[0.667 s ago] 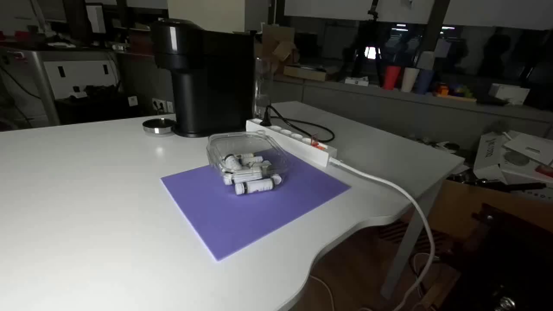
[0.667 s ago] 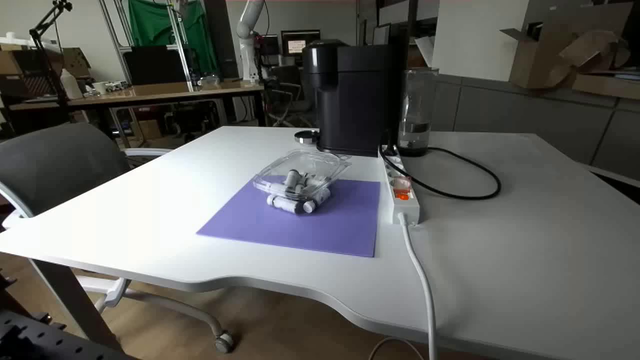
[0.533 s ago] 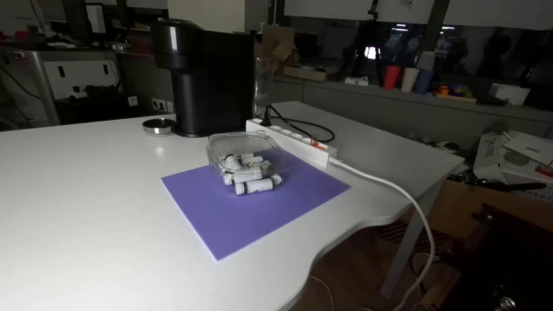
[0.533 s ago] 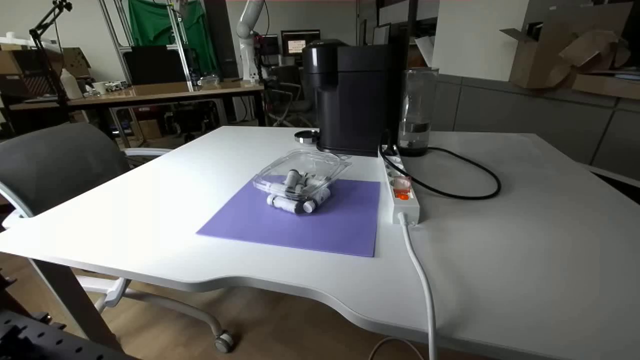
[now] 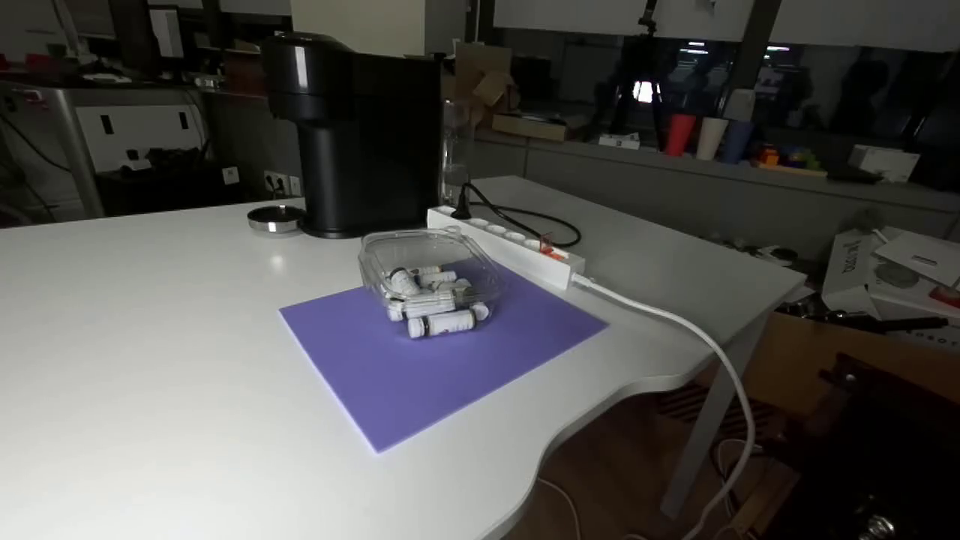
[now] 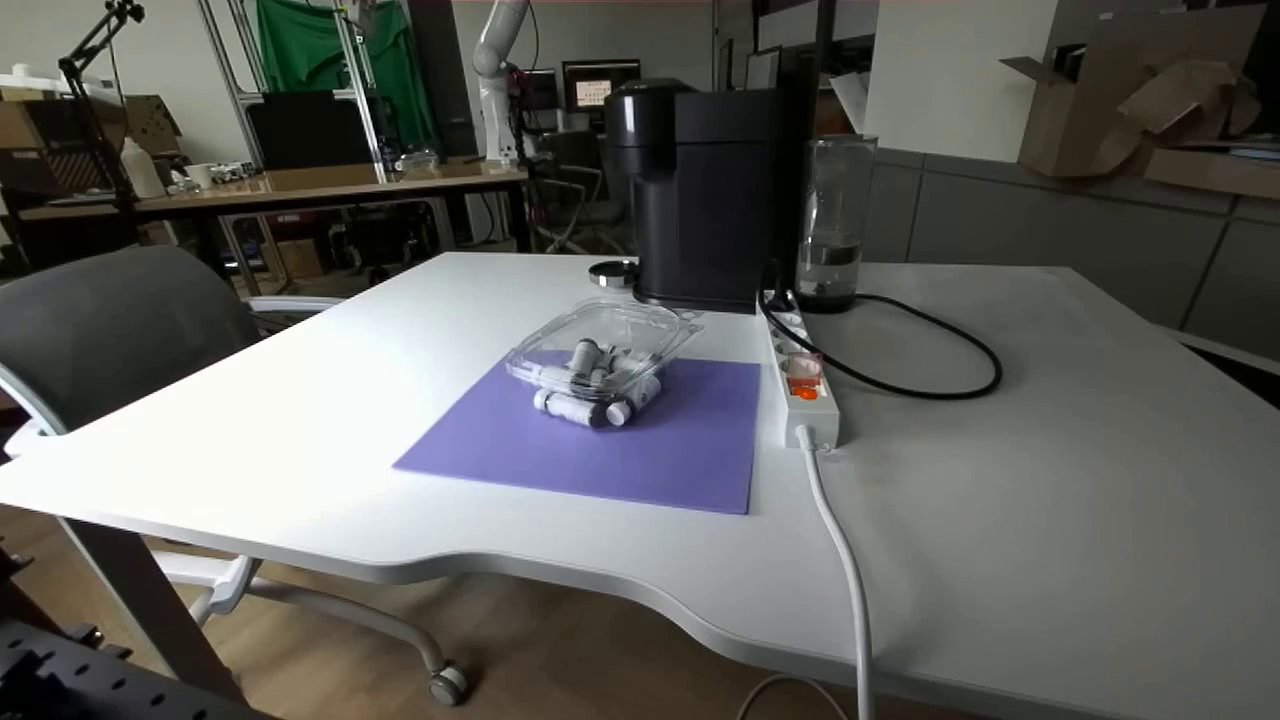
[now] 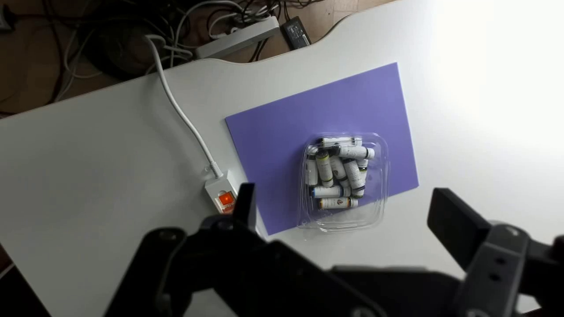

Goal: Open the lid of the plastic container

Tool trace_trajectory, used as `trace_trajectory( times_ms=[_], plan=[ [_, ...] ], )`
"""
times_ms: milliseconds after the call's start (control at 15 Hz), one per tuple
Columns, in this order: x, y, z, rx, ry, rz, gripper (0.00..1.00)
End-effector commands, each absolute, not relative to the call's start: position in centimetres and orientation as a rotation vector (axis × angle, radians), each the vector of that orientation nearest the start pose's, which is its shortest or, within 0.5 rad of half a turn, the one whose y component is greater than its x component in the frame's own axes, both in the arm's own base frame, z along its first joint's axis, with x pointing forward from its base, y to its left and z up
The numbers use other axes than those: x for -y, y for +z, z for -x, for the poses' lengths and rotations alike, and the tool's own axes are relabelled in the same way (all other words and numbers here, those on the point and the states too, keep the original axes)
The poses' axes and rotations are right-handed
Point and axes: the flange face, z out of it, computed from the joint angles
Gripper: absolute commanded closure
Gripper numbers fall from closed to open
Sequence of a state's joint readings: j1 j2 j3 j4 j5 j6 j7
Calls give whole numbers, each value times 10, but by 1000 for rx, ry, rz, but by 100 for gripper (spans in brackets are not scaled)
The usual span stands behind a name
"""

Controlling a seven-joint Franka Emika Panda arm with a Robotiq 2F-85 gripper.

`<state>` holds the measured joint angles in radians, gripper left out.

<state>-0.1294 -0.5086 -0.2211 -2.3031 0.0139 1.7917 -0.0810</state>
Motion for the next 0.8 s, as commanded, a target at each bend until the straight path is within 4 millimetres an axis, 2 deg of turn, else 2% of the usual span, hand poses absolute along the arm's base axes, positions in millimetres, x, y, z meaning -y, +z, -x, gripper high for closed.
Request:
trace_trajectory(
  times_ms=[0, 267, 400, 533, 733],
  plan=[
    [147, 533, -374, -368, -15, 2998, 0],
    [147, 533, -374, -368, -15, 2998, 0],
    [150, 529, -386, -331, -50, 3009, 0],
    [156, 519, -406, -300, -67, 3043, 0],
    [164, 491, -444, -246, -75, 3078, 0]
  ],
)
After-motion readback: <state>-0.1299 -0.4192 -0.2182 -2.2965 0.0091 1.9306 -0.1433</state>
